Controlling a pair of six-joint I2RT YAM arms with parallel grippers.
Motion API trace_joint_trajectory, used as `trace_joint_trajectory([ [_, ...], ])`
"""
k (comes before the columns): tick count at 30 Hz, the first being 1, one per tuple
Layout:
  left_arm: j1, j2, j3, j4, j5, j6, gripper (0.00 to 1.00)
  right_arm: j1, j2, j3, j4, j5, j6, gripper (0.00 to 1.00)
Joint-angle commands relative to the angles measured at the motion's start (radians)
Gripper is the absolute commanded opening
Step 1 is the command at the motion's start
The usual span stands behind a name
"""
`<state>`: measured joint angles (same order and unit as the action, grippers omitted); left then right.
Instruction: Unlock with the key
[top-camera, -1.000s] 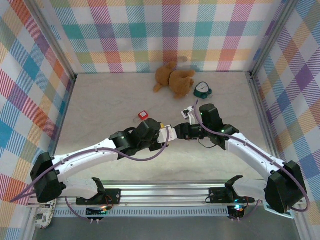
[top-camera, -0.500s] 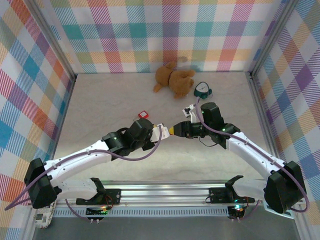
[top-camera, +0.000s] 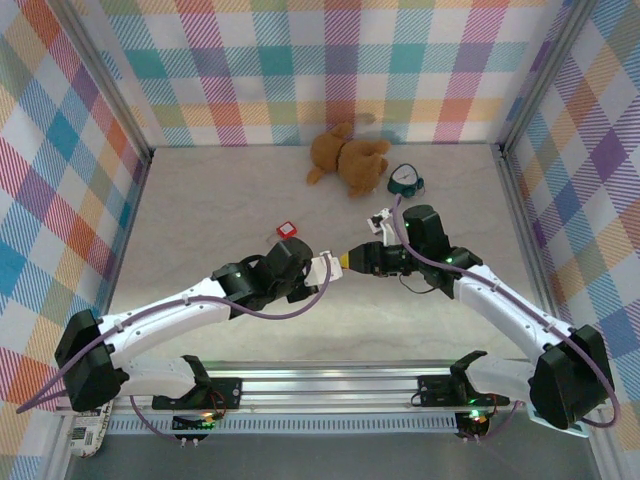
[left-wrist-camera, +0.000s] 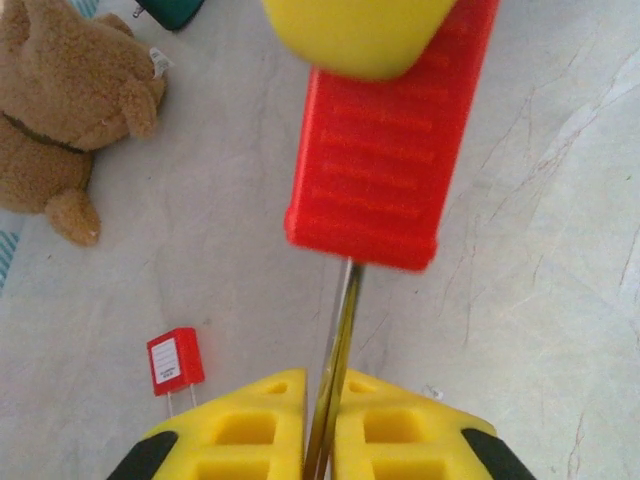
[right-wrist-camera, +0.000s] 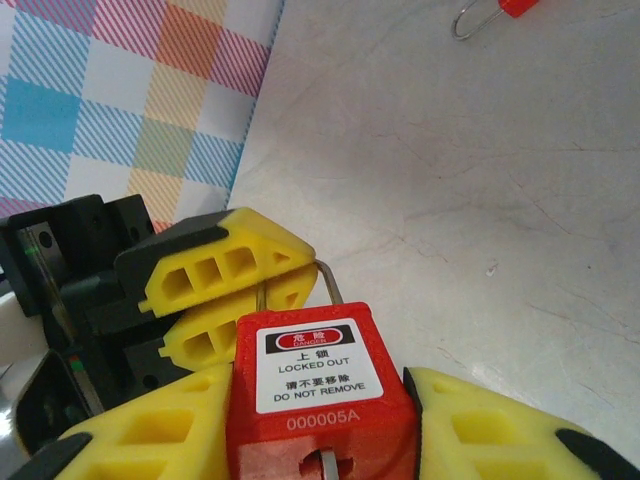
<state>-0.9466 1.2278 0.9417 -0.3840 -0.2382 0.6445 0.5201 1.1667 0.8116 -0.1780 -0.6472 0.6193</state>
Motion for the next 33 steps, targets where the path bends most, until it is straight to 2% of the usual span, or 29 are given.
trace_joint_trajectory([
  [1, 0.011, -0.084, 0.006, -0.081, -0.048, -0.036, 0.43, -0.01, -0.032, -0.003, 0.016, -0.043, -0.011, 0.22],
  [2, 0.009, -0.099, 0.018, -0.099, -0.035, -0.045, 0.56, -0.009, -0.029, -0.003, 0.02, -0.046, -0.008, 0.22],
  [3, 0.009, -0.114, 0.033, -0.116, -0.02, -0.061, 0.63, -0.01, -0.026, -0.006, 0.025, -0.047, -0.006, 0.22],
  [6, 0.007, -0.127, 0.093, -0.152, 0.066, -0.084, 0.71, -0.006, -0.03, -0.011, 0.028, -0.049, -0.003, 0.22],
  [9, -0.002, -0.089, 0.134, -0.126, 0.135, -0.091, 0.74, -0.002, -0.039, -0.018, 0.036, -0.048, 0.0, 0.22],
  [13, -0.03, 0.016, 0.191, -0.1, 0.176, -0.089, 0.72, 0.003, -0.041, -0.022, 0.04, -0.05, 0.0, 0.22],
  [18, -0.04, 0.11, 0.209, -0.053, 0.188, -0.074, 0.66, 0.004, -0.047, -0.024, 0.039, -0.063, -0.001, 0.22],
  [24, -0.041, 0.132, 0.189, -0.011, 0.187, -0.07, 0.46, 0.003, -0.053, -0.029, 0.035, -0.067, -0.006, 0.22],
  [28, -0.041, 0.115, 0.165, 0.029, 0.19, -0.076, 0.38, 0.004, -0.044, -0.035, 0.051, -0.077, 0.005, 0.22],
  [33, -0.041, 0.107, 0.152, 0.046, 0.207, -0.093, 0.15, 0.004, -0.04, -0.037, 0.078, -0.094, 0.028, 0.22],
])
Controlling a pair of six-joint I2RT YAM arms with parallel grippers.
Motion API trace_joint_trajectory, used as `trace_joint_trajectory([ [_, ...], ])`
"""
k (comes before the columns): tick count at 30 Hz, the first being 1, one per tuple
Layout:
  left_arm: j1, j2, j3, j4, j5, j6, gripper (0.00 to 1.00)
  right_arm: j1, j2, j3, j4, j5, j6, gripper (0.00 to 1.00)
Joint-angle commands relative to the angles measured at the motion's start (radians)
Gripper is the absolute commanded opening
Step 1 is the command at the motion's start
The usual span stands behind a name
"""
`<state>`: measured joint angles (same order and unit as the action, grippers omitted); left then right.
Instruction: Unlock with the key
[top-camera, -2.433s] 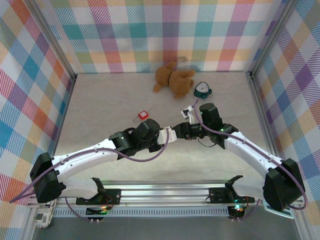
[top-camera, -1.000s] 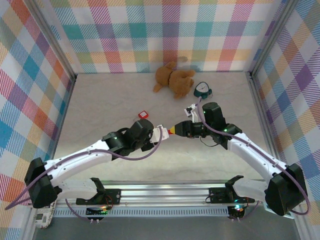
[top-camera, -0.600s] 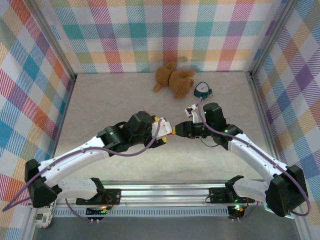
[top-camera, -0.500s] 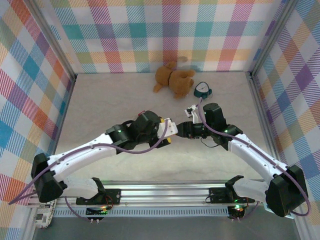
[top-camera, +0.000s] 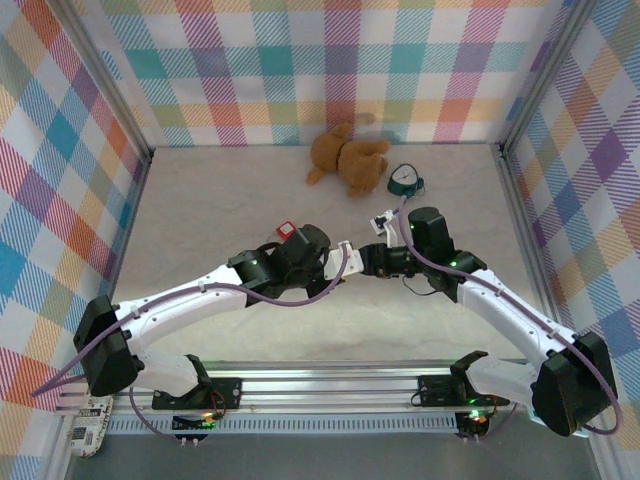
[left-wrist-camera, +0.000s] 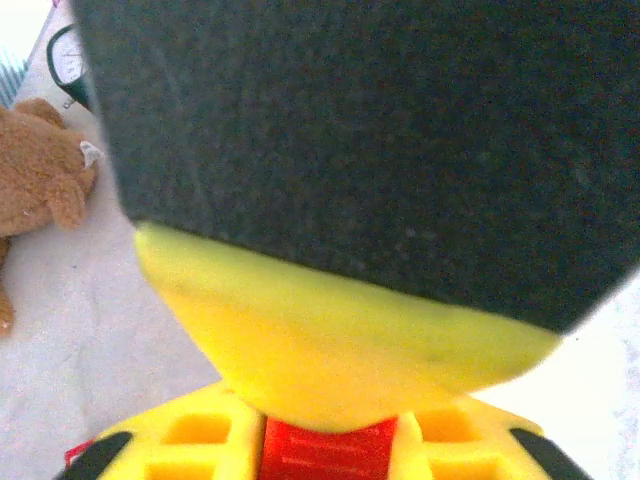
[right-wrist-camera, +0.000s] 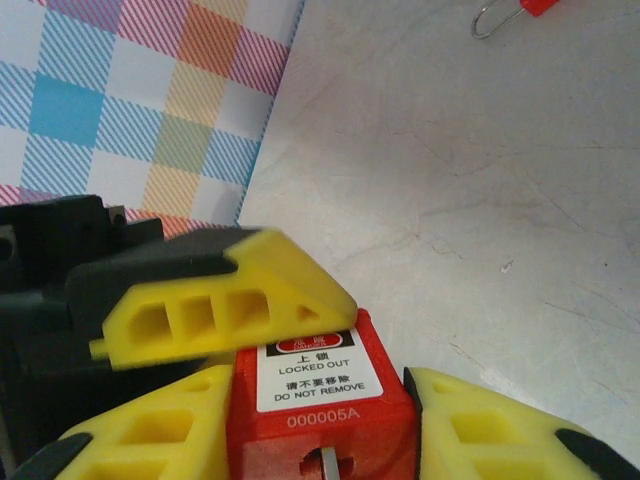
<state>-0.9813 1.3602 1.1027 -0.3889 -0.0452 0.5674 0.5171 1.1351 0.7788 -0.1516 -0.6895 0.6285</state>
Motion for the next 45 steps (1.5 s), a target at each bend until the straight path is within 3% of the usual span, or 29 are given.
trace_joint_trajectory([
  [1, -0.007, -0.026, -0.009, 0.044, 0.015, -0.019, 0.11, 0.007, -0.009, -0.003, 0.053, -0.05, 0.021, 0.22],
  [5, -0.007, -0.036, -0.031, 0.054, -0.008, -0.032, 0.0, 0.006, -0.006, 0.008, 0.039, -0.035, 0.041, 0.27],
  [10, -0.012, -0.078, -0.124, 0.203, -0.141, -0.013, 0.0, 0.006, -0.015, 0.03, -0.061, 0.108, 0.104, 0.65],
  [13, -0.036, -0.102, -0.199, 0.333, -0.274, 0.054, 0.0, 0.003, -0.048, 0.023, -0.117, 0.218, 0.185, 0.77],
  [17, -0.097, -0.093, -0.289, 0.52, -0.469, 0.192, 0.0, 0.0, -0.094, 0.002, -0.142, 0.267, 0.289, 0.82],
  [20, -0.135, -0.055, -0.354, 0.677, -0.572, 0.31, 0.0, 0.0, -0.09, -0.022, -0.081, 0.213, 0.365, 0.83],
  [24, -0.167, -0.02, -0.401, 0.818, -0.625, 0.397, 0.0, 0.007, -0.027, 0.003, -0.037, 0.107, 0.445, 0.82],
  [38, -0.176, 0.047, -0.415, 0.909, -0.637, 0.467, 0.0, 0.026, 0.094, -0.018, 0.136, 0.037, 0.589, 0.61],
  [45, -0.181, 0.08, -0.412, 0.915, -0.657, 0.483, 0.0, 0.032, 0.101, -0.02, 0.175, 0.032, 0.604, 0.22],
])
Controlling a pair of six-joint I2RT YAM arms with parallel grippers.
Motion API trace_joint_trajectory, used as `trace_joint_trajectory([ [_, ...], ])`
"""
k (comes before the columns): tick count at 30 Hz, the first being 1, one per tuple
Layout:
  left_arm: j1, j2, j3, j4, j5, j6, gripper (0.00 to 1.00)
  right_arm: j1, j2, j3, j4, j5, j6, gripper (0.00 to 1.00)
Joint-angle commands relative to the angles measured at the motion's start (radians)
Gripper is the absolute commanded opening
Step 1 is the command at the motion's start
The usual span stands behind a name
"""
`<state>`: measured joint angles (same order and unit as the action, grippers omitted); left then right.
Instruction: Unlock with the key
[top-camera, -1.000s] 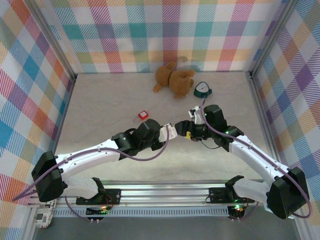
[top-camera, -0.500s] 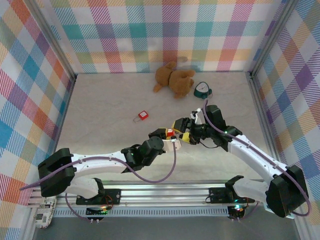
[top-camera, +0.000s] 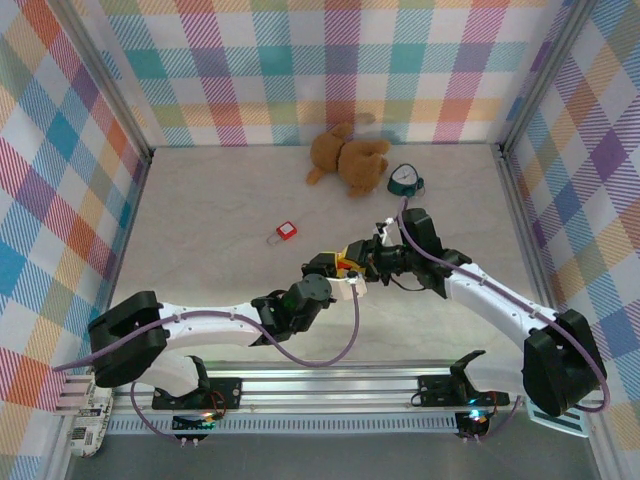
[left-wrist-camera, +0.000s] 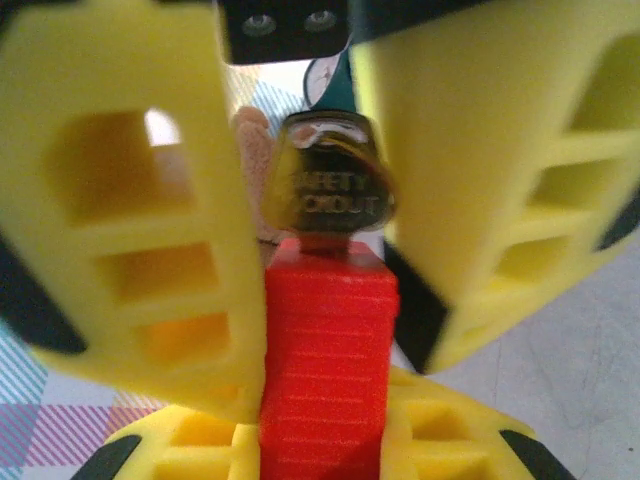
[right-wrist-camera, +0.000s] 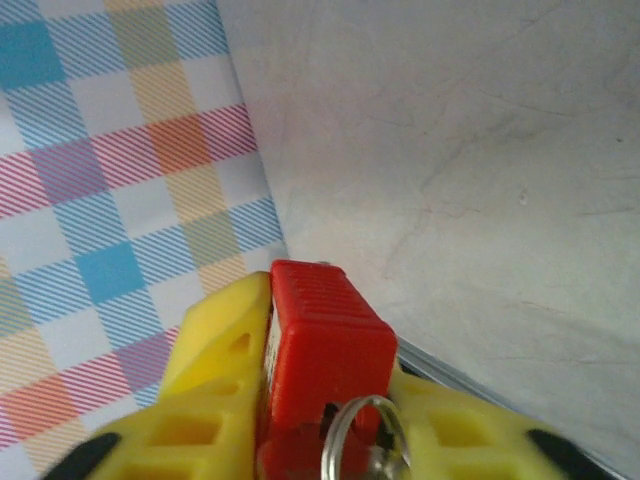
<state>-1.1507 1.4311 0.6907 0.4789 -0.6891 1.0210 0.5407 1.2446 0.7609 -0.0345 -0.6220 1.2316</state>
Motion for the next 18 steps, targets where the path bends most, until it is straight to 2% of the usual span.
trace_joint_trajectory([
  [1, -0.012, 0.011, 0.0, 0.042, -0.011, 0.028, 0.0, 0.008, -0.012, -0.013, 0.083, -0.041, 0.009, 0.19],
  [2, -0.014, 0.013, -0.001, 0.041, -0.013, 0.028, 0.0, 0.008, -0.016, -0.026, 0.116, -0.042, 0.02, 0.17],
  [6, -0.063, -0.012, 0.006, -0.037, -0.065, -0.032, 0.27, 0.007, -0.032, -0.03, 0.106, -0.008, -0.02, 0.14],
  [9, -0.1, -0.119, 0.042, -0.292, -0.021, -0.232, 0.49, 0.007, -0.034, 0.014, 0.013, 0.027, -0.143, 0.15],
  [11, -0.103, -0.206, 0.076, -0.498, 0.042, -0.391, 0.58, 0.006, -0.027, 0.042, -0.031, 0.039, -0.223, 0.14],
  [13, -0.104, -0.307, 0.076, -0.601, 0.059, -0.509, 0.63, 0.007, -0.016, 0.06, -0.065, 0.065, -0.288, 0.13],
  [15, -0.103, -0.411, 0.037, -0.598, 0.011, -0.576, 0.65, 0.009, 0.001, 0.059, -0.06, 0.077, -0.324, 0.12],
  [18, -0.102, -0.577, -0.081, -0.446, -0.137, -0.608, 0.75, 0.031, 0.047, 0.038, -0.004, 0.082, -0.359, 0.12],
])
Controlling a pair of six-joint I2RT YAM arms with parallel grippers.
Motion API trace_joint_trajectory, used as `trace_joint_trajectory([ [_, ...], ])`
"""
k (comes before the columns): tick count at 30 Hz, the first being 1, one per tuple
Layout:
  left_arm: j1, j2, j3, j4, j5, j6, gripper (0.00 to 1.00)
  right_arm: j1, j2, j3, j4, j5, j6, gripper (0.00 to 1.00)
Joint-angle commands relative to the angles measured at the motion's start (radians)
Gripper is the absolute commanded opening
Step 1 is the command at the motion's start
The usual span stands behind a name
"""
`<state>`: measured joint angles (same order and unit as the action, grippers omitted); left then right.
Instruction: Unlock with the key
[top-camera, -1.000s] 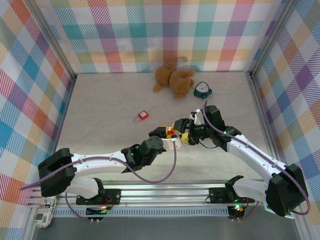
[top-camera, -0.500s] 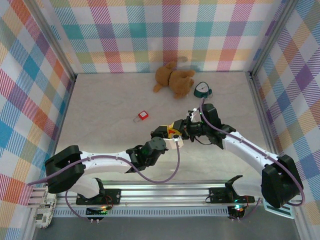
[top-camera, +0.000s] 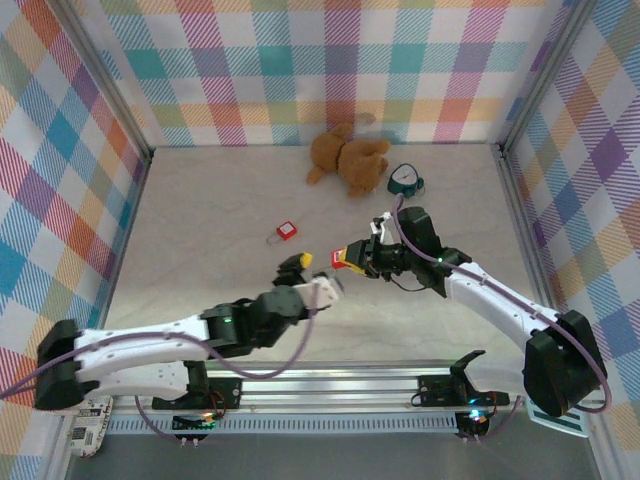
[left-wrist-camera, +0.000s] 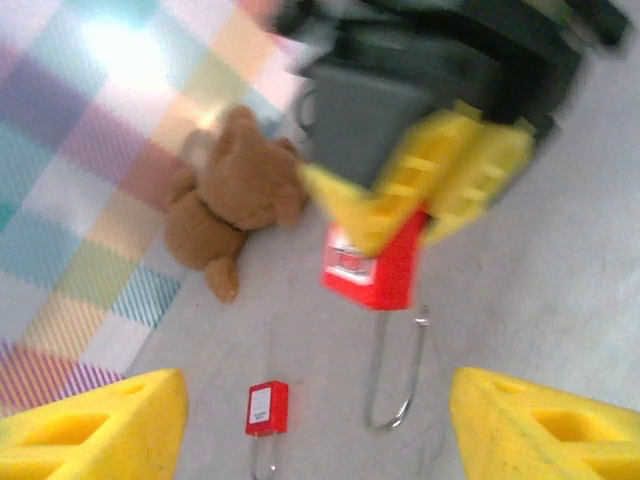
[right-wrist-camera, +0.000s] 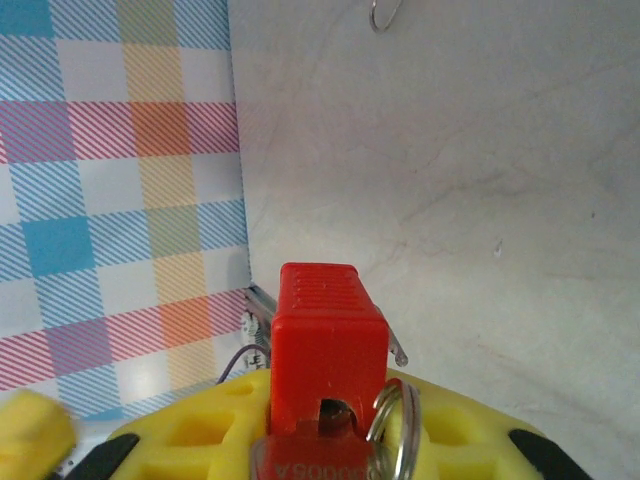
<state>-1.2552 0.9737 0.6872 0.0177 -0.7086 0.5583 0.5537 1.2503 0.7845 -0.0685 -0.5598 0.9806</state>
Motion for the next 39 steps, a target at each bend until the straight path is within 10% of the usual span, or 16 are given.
trace_joint_trajectory([
  [1, 0.002, -0.169, -0.103, 0.019, -0.143, -0.157, 0.75, 0.032, 0.062, 0.011, 0.052, 0.019, -0.116, 0.13],
  [10, 0.004, -0.404, -0.191, -0.057, -0.236, -0.325, 0.76, 0.155, 0.238, -0.002, 0.269, 0.081, -0.105, 0.13],
  [39, 0.007, -0.295, -0.218, 0.01, -0.208, -0.345, 0.76, 0.008, 0.593, 0.053, 0.44, -0.012, -0.158, 0.26],
])
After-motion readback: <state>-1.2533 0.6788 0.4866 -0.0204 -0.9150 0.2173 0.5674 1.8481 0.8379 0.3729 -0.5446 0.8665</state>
